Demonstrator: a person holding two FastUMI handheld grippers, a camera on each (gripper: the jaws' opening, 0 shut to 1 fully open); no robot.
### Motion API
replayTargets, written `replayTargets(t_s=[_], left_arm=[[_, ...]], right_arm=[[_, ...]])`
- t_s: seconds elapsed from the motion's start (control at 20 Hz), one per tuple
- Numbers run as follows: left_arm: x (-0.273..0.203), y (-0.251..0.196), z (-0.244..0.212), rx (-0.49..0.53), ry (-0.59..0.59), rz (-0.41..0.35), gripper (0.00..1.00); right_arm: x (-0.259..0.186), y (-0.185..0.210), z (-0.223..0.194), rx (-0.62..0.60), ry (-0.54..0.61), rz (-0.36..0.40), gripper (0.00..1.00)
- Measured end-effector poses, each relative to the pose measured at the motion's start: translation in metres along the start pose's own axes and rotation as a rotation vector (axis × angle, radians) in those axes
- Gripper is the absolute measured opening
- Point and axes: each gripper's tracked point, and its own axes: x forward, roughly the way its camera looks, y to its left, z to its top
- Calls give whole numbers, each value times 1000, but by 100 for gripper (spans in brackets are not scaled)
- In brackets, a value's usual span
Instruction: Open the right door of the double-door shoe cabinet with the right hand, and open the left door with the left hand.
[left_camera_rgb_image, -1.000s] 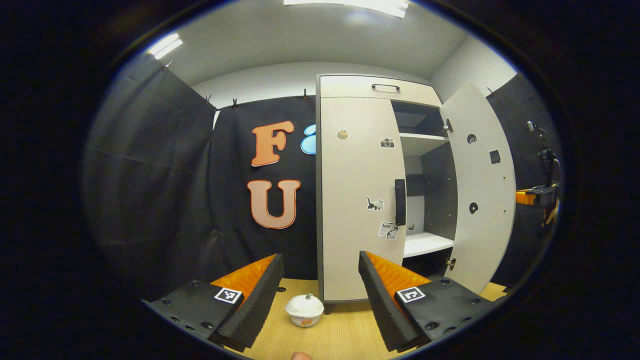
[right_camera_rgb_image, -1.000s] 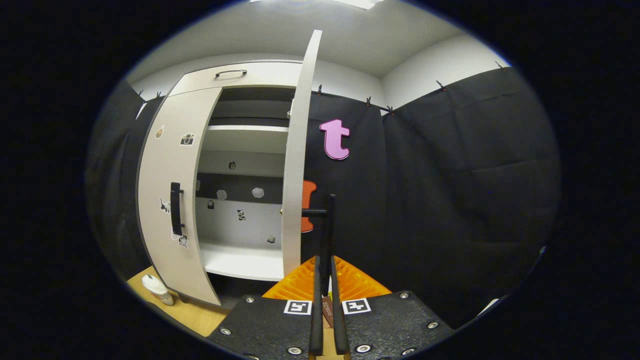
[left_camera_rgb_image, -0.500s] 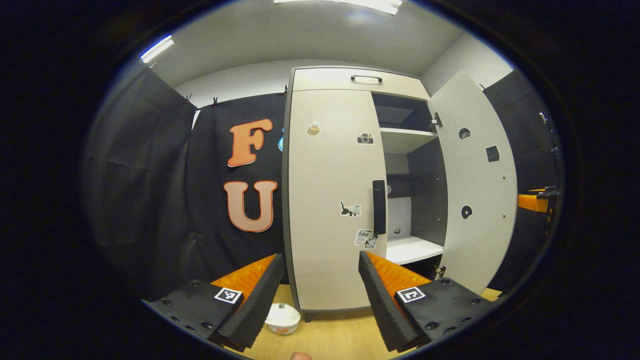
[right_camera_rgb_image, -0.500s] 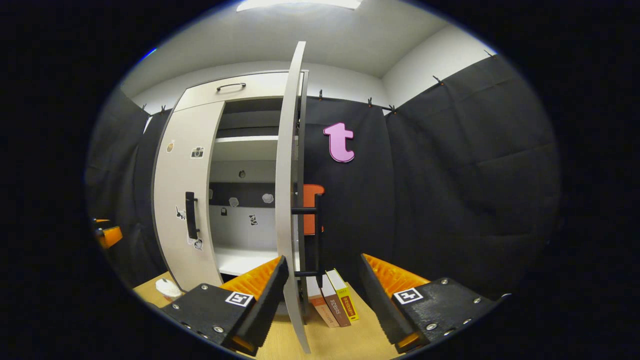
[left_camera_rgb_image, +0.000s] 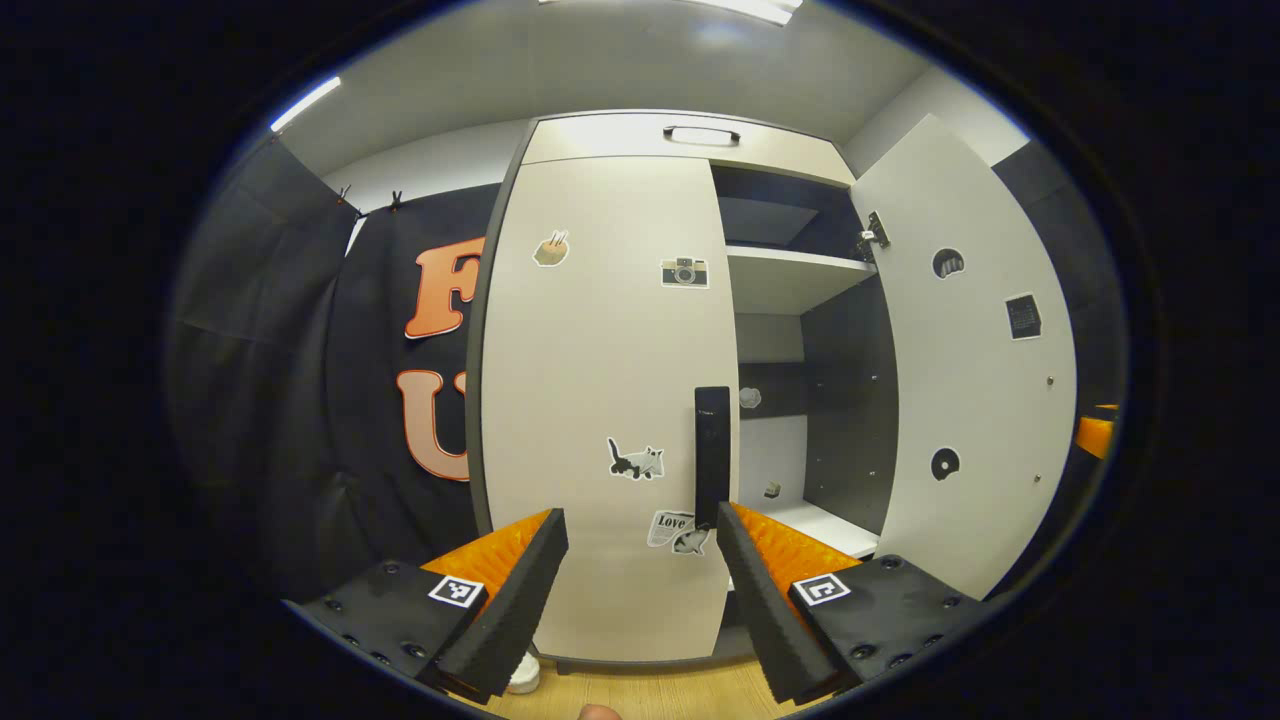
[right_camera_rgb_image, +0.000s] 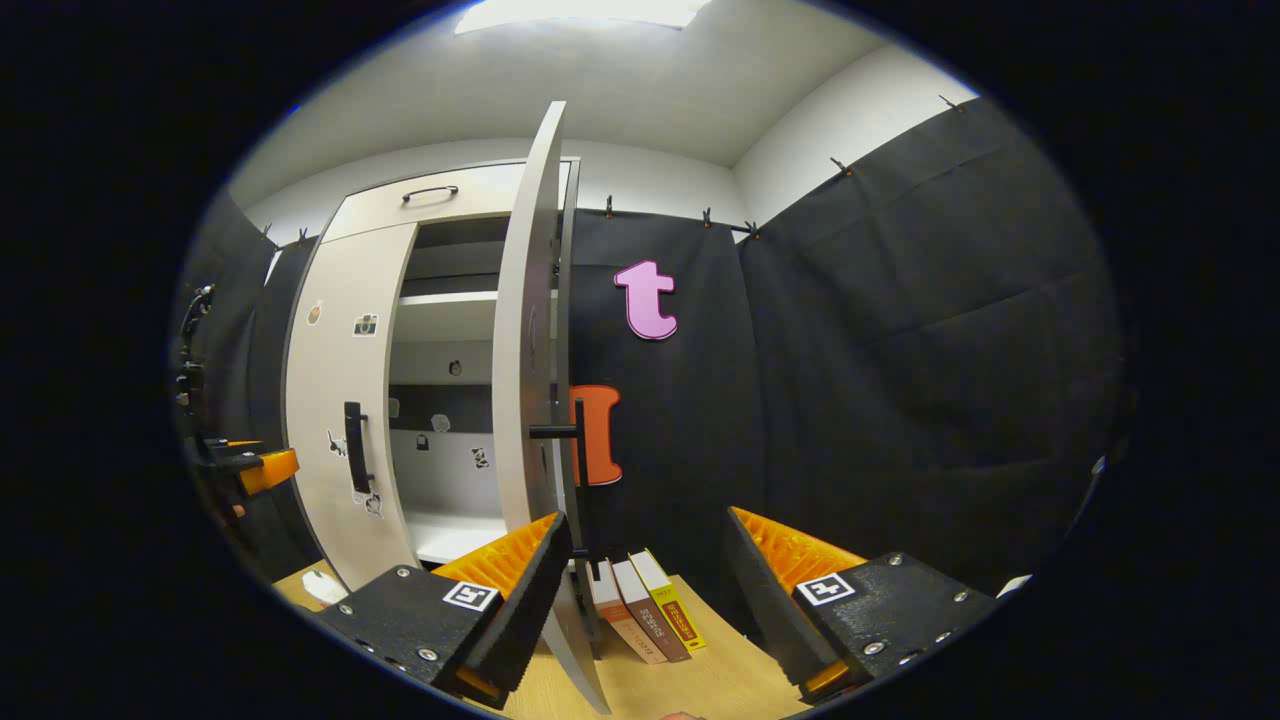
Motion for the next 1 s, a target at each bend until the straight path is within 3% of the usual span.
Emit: replayTargets(t_s=[0.2,0.5,0.7,0.75,0.9,1.0], left_arm=[[54,-21,0,13,-5,-4,95],[100,-32,-19,63,13,0,95],[117,-35,-30,-55,59,-12,95],[118,-34,-31,-58,59,-15,88],[118,-40,-30,-9,66,-11,85],[118,-45,-30,5,73,-20,75]], right_arm=[[4,-9,-2,-29,-13,-25,93],[17,-12,-18,-36,14,-19,93],[23,-18,-21,-42,11,-34,93],[23,-17,-20,-40,8,-34,93],[24,-18,-19,-37,4,-38,93],[23,-15,-18,-34,0,-35,93]])
